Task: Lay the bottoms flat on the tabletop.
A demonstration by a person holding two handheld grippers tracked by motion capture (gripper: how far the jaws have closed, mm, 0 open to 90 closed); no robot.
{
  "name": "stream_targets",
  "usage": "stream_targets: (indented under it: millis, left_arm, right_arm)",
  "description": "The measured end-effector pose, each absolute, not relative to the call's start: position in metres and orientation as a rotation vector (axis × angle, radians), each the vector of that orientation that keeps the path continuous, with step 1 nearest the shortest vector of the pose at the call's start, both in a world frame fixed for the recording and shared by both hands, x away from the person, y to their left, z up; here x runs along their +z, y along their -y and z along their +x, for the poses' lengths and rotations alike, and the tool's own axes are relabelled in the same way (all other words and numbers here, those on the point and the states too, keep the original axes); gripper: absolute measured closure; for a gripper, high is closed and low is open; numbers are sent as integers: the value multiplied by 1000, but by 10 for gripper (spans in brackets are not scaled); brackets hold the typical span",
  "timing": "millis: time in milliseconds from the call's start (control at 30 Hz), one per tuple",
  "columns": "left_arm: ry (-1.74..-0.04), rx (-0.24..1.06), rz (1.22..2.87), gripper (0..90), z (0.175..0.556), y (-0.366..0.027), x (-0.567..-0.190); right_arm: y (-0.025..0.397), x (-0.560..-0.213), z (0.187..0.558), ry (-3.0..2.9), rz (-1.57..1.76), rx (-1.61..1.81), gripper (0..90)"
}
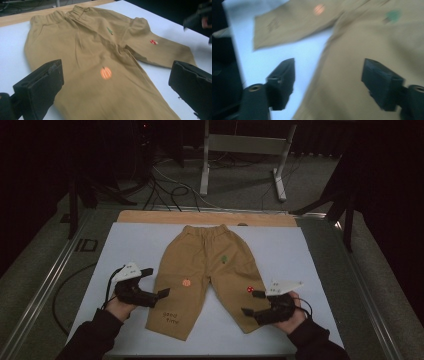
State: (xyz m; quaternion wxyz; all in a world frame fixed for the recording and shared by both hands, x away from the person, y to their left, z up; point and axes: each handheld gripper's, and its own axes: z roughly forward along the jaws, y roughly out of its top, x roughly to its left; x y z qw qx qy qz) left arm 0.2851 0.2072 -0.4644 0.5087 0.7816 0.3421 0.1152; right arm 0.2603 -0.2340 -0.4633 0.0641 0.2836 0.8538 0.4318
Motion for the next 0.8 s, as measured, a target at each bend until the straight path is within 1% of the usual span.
stream_targets:
  millis: [33,67,167,200,267,300,367,433,533,567,600,633,667,800]
  left_arm:
    - [-831,291,1880,7,279,-210,-466]
    - [-832,305,1880,7,272,-213,-467]
    - [-813,324,1894,7,255,-217,-471]
    - [-811,318,1894,7,250,-218,-472]
    - [-813,311,1880,7,242,-220,-476]
    - [-810,309,1885,7,238,-220,-477]
    - [-787,315,1914,7,232,-218,-479]
    - [-750,309,1928,7,224,-218,-480]
    - [-738,299,1927,7,223,-218,-481]
    - [-727,300,1946,7,221,-218,-484]
    - [-724,296,1947,7,222,-217,-484]
    - [-724,295,1941,7,222,-217,-484]
    - [-722,298,1936,7,222,-217,-484]
    - [-706,299,1932,8,224,-214,-484]
  right_arm:
    - [232,-471,246,-2611,824,1264,380]
    - [232,-471,246,-2611,824,1264,380]
    - [232,-483,229,-2691,791,1210,525]
    - [232,-483,229,-2691,791,1210,525]
    - [230,-490,224,-2715,771,1183,558]
    - [227,-497,223,-2742,731,1104,570]
    - [225,-500,223,-2749,705,1074,586]
    - [223,-503,223,-2779,696,1040,593]
    - [221,-505,221,-2794,682,994,600]
    - [217,-505,217,-2777,690,936,698]
    - [217,-505,217,-2777,690,936,698]
    - [218,-506,219,-2777,616,921,737]
    - [218,-506,221,-2781,588,913,869]
    - [210,-500,220,-2776,700,989,888]
